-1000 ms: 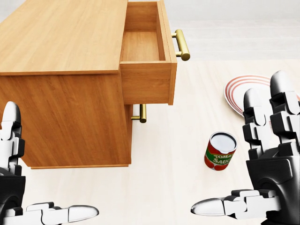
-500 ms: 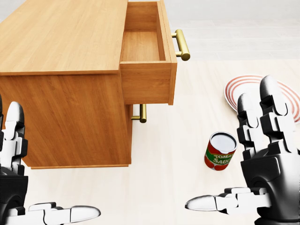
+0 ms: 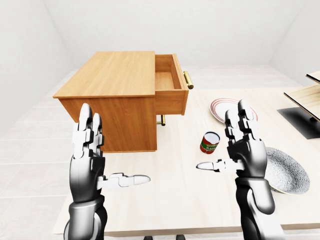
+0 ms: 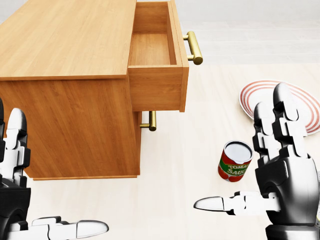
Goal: Close the top drawer of the cabinet.
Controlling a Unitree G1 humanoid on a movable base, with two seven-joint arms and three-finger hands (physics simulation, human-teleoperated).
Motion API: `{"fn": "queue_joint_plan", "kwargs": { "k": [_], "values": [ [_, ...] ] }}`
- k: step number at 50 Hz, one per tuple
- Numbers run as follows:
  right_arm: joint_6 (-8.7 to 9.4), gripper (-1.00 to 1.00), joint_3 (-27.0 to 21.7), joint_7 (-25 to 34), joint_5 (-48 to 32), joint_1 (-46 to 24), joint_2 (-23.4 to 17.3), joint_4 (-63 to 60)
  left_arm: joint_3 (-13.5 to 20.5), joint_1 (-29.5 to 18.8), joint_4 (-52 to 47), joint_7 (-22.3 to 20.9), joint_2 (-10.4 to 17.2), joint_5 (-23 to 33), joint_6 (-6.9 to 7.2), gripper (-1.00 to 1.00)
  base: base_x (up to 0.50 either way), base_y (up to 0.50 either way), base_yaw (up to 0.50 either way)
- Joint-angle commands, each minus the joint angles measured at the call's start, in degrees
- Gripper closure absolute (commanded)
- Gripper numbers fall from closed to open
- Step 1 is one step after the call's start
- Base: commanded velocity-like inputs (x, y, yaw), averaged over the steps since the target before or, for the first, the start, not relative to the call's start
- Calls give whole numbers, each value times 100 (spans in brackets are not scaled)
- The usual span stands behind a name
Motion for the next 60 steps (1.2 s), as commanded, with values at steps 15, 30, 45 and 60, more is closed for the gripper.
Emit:
{"fn": "queue_joint_plan", "kwargs": {
  "k": [15, 30, 45, 60],
  "values": [
    [0, -100, -13, -129, -105, -89, -12, 70, -26, 6, -14, 8, 9, 16, 1, -100, 0, 0, 0],
    [0, -100, 162, -272, -493, -901, -120, 886, 7, 43, -65, -21, 10, 3, 52, -100, 0, 0, 0],
    [0, -100, 180, -404, -665, -1291, -103, 1175, 52, 54, -92, -11, -10, -12, -47, -100, 0, 0, 0],
    [0, -100, 175, -565, -842, -1996, -131, 2411, 34, 79, -84, -29, -5, -25, -98, -100, 0, 0, 0]
  ]
}}
